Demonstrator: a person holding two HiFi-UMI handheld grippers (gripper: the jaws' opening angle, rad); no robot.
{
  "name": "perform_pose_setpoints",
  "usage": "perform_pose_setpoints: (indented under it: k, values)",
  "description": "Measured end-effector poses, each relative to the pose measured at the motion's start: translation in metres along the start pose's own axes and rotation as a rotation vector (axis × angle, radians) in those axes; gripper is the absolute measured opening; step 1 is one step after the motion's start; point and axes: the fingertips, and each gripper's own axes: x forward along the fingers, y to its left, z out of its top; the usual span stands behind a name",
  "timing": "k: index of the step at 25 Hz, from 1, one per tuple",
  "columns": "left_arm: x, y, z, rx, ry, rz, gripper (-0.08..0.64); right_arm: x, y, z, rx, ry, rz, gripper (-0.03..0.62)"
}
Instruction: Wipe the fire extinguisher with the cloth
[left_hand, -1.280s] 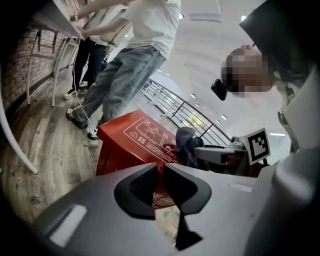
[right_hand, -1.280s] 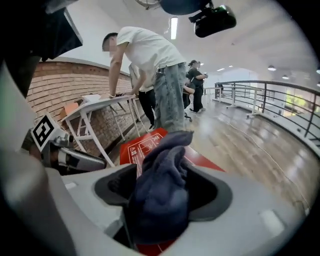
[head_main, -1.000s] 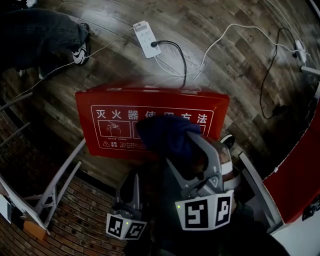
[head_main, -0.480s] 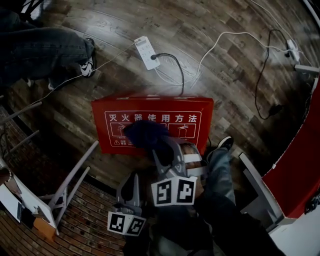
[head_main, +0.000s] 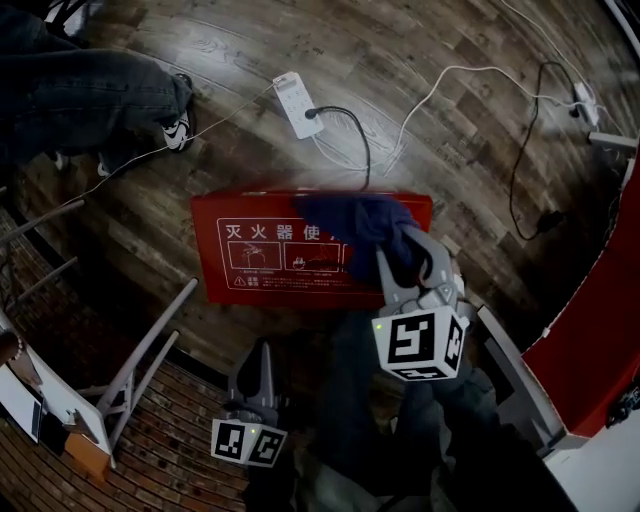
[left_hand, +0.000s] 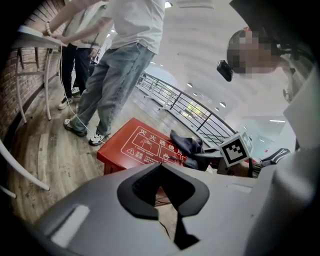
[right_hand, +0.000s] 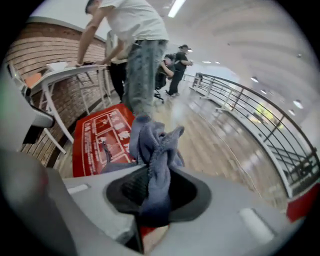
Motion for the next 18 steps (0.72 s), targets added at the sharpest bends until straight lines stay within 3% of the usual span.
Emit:
perform_pose_setpoints:
  k: [2, 4, 7, 13, 18]
  values:
    - [0.001, 0.003, 0.002, 0.004, -0.004, 0.001, 0.005, -0.003, -0.021, -0.009, 0.006, 0.046, -0.053, 0.101]
    - [0.002, 0.006, 0.005, 0.009, -0.010, 0.006, 0.005, 0.001, -0.019, -0.002, -0.053, 0.055, -0.078, 0.101]
    - [0.002, 0.011, 0.008, 0.019, -0.015, 0.015, 0.005, 0.017, 0.011, 0.034, -0.107, 0.001, -0.039, 0.100]
    - [-0.002, 0.022, -0.003, 0.007, 0.002, 0.044, 0.005, 0.057, 0.120, 0.115, -0.318, -0.084, 0.158, 0.100]
    - [-0.002, 0.019, -0.015, 0.027, 0.035, 0.026, 0.005, 0.057, 0.204, 0.130, -0.468, -0.128, 0.378, 0.100]
